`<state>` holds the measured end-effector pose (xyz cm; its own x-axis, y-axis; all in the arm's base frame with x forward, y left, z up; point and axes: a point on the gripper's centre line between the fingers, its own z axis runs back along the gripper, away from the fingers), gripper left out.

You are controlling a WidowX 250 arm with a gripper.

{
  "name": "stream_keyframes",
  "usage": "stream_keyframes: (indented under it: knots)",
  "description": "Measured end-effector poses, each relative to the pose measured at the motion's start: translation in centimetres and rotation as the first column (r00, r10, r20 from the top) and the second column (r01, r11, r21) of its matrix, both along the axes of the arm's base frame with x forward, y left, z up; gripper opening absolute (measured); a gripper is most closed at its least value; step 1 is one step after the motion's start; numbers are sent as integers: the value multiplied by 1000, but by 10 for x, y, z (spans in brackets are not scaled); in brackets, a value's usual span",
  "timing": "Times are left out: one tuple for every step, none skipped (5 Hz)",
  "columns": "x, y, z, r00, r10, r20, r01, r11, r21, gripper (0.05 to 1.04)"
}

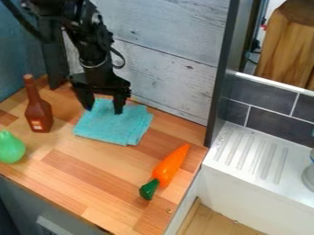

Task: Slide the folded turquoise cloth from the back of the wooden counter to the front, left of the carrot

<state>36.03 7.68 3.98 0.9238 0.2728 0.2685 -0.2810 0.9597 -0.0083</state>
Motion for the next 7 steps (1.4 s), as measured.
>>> stream_keyframes:
  knots:
    - [0,6,-15,999,36,-2,-36,999,-28,1001]
    - [-6,10,-34,997,75,-33,-75,997,-8,1001]
    - [-20,6,-39,997,68,-36,-68,998,-10,1001]
    - [-37,0,-43,994,53,-94,-54,999,-3,1002]
    - [-63,-12,-42,984,-2,-176,-4,999,-37,1001]
    - [-87,-25,-42,977,-29,-213,16,998,-65,1001]
    - [-97,-37,-43,969,-60,-238,50,998,-48,1001]
